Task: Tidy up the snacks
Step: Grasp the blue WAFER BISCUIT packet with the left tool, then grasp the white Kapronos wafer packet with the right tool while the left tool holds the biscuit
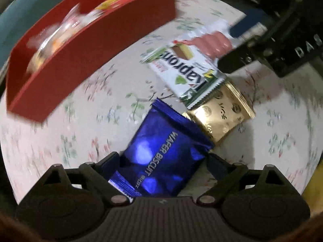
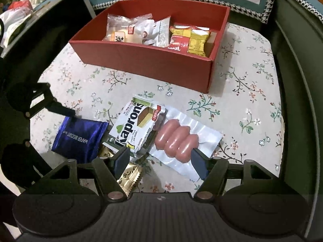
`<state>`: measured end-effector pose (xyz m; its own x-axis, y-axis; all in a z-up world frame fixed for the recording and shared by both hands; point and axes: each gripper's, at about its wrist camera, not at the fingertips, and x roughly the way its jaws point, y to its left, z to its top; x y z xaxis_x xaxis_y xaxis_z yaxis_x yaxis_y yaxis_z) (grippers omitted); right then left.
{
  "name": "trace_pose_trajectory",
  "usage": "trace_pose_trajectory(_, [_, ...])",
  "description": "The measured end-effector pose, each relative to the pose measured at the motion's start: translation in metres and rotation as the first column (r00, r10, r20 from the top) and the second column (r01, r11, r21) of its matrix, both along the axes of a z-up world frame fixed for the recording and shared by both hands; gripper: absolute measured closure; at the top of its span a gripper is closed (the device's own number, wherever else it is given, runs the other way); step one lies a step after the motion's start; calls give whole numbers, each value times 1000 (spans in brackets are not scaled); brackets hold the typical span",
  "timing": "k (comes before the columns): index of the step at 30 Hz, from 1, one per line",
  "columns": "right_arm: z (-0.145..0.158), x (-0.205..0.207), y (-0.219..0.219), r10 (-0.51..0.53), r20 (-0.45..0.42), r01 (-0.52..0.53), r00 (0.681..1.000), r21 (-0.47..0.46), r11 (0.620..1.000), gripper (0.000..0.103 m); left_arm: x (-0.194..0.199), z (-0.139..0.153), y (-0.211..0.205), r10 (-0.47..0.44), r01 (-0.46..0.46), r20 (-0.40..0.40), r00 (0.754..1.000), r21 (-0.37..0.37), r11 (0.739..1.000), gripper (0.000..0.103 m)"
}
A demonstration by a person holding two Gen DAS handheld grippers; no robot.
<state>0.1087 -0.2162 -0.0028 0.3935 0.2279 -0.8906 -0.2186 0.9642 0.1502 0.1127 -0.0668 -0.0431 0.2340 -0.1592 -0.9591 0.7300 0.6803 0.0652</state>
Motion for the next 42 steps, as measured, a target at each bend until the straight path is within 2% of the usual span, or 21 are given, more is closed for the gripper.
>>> trace_pose_trajectory(2, [2,1,2,0,6,0,1000,2,1000,27,-6,0,7,94,-93,7,996,-19,995,0])
trace_pose_trajectory(5, [6,0,6,10,16,-10,1000,7,1000,26,-19,2,13,162,-163,-28,986,-33,986,0])
trace_pose_trajectory(8, [8,-1,9,18,21,-18,1000,10,1000,25,-28,7,15,210,-210,-12,978,-48,976,0])
trace_pose_trajectory(11, [8,-1,10,18,24,-18,1000,10,1000,25,-20,10,17,306,-304,19,952,-77,950,0])
trace_pose_trajectory(14, [9,2,11,11,25,-11,1000,12,1000,25,-9,0,12,361,-360,-2,933,-83,929,0])
trace_pose_trajectory(17, [9,5,12,-2,20,1,1000,36,999,24,-9,4,8,374,-373,-7,927,-99,923,0])
trace_pose_trajectory(21, [8,9,17,-7,14,7,1000,50,999,23,-22,13,16,427,-423,2,904,-126,897,0])
trace_pose_trajectory(24, [6,14,19,-25,4,24,1000,69,997,23,-24,12,29,479,-476,-22,877,-166,864,0])
trace_pose_trajectory(31, [-10,28,37,-53,-53,58,997,116,992,23,-25,19,59,581,-567,25,813,-192,801,0])
trace_pose_trajectory(37, [-24,41,59,-70,-55,74,996,79,994,21,-25,15,63,591,-578,22,806,-180,796,0])
trace_pose_trajectory(38, [-24,42,63,-69,-47,72,997,72,995,14,-25,14,63,592,-578,32,805,-176,797,0])
trace_pose_trajectory(42, [-31,46,80,-59,-24,59,998,20,998,0,-22,8,64,595,-581,71,801,-150,800,0])
